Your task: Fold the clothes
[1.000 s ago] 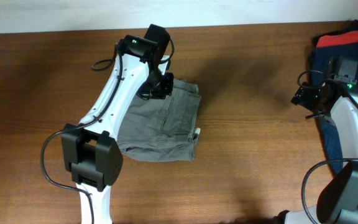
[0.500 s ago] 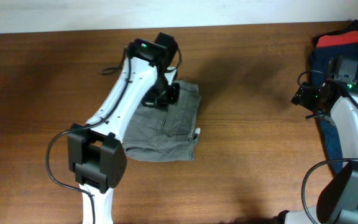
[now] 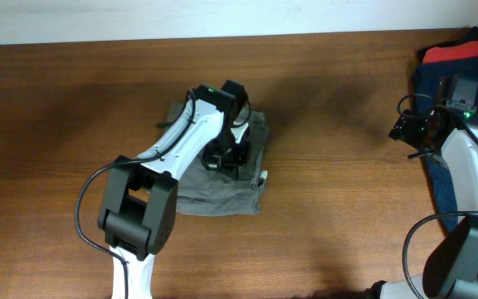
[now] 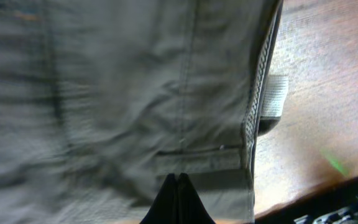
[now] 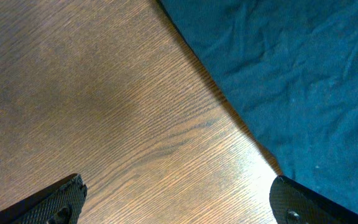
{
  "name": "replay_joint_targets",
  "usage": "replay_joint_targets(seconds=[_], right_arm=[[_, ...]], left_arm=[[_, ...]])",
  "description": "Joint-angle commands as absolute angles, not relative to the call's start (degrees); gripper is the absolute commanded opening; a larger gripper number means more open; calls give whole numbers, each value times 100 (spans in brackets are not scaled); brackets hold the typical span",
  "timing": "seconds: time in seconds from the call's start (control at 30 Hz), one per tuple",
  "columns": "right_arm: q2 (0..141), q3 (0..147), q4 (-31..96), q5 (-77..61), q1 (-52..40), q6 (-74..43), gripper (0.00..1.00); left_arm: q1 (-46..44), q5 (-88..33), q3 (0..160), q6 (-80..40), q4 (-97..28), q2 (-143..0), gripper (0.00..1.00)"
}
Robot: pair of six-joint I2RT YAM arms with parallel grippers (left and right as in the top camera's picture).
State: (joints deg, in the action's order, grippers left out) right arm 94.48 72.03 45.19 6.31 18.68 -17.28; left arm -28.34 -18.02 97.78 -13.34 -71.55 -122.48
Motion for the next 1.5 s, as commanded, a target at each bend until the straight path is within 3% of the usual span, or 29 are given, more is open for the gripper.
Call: replay_joint_targets(seconds=[0.0,0.37,0.77,1.1,1.47], right_arm=[[9450,7179,4523,642,1876,-1702,99],[9450,7179,4521,642,1876,-1702,99],[9450,7179,4521,642,1876,-1702,99],[9450,7179,4523,642,1876,-1699,99],[9450,7179,4523,642,1876,-1702,99]], left_arm=[[-2974,-2300,9430,-1369,-6954,-12289,1],[-3096,-2272,9004,-1409,-6615,-12287,1],[-3092,-1409,10462,-1326,-6720,-12025,1],[-3081,-486,10606,-1326,-5439,-12217,1],[-3006,-471,10606,-1326,-4928,-12982,1]])
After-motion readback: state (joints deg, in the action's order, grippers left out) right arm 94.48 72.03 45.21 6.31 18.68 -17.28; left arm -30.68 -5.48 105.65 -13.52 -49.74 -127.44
